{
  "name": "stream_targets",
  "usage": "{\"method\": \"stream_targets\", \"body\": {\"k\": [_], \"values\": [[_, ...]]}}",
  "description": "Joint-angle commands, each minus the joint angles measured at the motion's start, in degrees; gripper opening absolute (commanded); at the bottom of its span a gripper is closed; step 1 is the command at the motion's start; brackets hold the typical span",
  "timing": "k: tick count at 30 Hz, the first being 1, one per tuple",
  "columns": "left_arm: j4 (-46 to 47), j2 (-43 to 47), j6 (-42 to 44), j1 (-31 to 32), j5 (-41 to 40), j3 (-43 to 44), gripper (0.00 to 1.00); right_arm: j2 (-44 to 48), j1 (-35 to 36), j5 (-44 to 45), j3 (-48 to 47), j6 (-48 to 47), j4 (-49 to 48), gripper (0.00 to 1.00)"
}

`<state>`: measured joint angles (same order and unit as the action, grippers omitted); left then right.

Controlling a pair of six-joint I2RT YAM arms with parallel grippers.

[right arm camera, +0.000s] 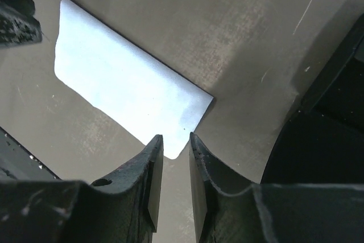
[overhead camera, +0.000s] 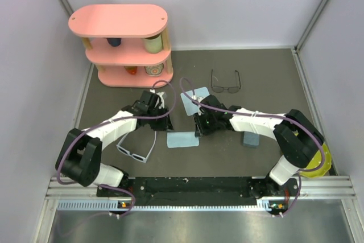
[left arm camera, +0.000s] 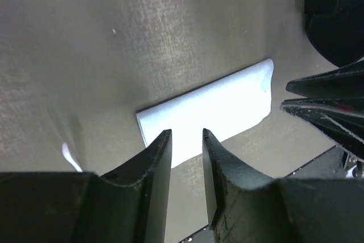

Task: Organize the sunglasses
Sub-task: Fold the glasses cleaning cloth at the center of the board, then move the opened sunglasses case to the center of the board.

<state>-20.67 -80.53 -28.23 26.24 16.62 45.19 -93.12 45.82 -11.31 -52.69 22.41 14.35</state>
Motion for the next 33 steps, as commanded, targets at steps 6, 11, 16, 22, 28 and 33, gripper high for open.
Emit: {"method": "stream_targets", "body": {"k": [6, 11, 16, 22, 28, 33], "values": [[8.01, -4.45, -2.53, -0.14, 8.24, -3.27, 0.22, -3.02, 0.06, 0.77, -4.09, 2.81, -2.83, 0.15], [9.5, -8.05, -3.15, -0.14, 7.64, -2.74, 0.18, -5.93, 0.14, -0.03, -5.23, 3.95, -3.71, 0.09], [8.8, -9.73, -3.32, -0.14, 4.13, -1.6, 0.16, -8.04, 0.14, 1.82, -6.2, 4.92, -3.98, 0.08], [6.26, -12.63, -3.59, -0.22, -0.01, 0.42, 0.15, -9.71, -0.56, 5.77, -7.08, 7.29, -3.63, 0.07], [1.86, -14.39, -3.15, -0.93, -6.07, 3.32, 0.13, -9.27, -1.79, 10.34, -7.34, 9.05, -1.35, 0.07], [0.01, -14.3, -1.57, -1.54, -7.74, 5.17, 0.12, -7.34, -2.14, 12.72, -7.78, 8.0, -0.37, 0.08]]}}
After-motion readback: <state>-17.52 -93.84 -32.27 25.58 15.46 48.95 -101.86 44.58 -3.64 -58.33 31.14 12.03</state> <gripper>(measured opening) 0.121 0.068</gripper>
